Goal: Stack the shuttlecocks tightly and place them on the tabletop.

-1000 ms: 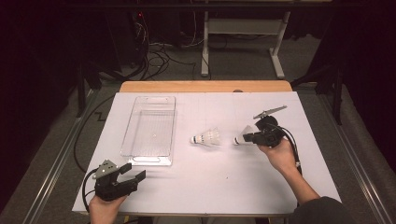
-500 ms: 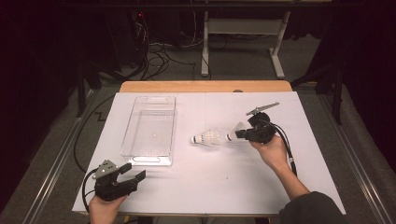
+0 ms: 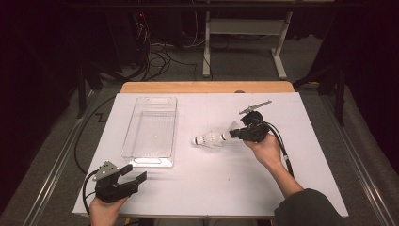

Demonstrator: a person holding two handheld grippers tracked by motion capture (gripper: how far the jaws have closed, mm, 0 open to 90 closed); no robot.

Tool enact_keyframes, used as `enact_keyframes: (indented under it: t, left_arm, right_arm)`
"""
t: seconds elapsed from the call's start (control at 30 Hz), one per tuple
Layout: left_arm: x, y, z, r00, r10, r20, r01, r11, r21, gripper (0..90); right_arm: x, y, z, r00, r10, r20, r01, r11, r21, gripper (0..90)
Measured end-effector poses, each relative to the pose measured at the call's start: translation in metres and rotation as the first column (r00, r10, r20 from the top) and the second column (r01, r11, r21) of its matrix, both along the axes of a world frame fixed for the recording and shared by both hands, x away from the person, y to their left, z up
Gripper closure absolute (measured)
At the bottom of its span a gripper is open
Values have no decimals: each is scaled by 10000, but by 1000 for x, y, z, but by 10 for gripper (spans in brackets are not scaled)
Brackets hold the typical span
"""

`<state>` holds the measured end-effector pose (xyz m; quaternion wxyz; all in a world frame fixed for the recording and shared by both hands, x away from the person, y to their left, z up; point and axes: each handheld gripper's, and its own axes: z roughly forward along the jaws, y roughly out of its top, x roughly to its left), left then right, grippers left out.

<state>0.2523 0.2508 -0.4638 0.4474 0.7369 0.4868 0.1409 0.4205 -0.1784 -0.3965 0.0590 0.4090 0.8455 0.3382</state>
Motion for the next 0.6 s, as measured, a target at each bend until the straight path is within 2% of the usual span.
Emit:
enact_keyframes:
  t: [0.6]
  left_arm:
    - [0, 1, 0, 10000, 33, -39, -34, 10000, -67, 314]
  right_arm:
    - [4, 11, -6, 9999, 119, -86, -116, 9992, 392, 900]
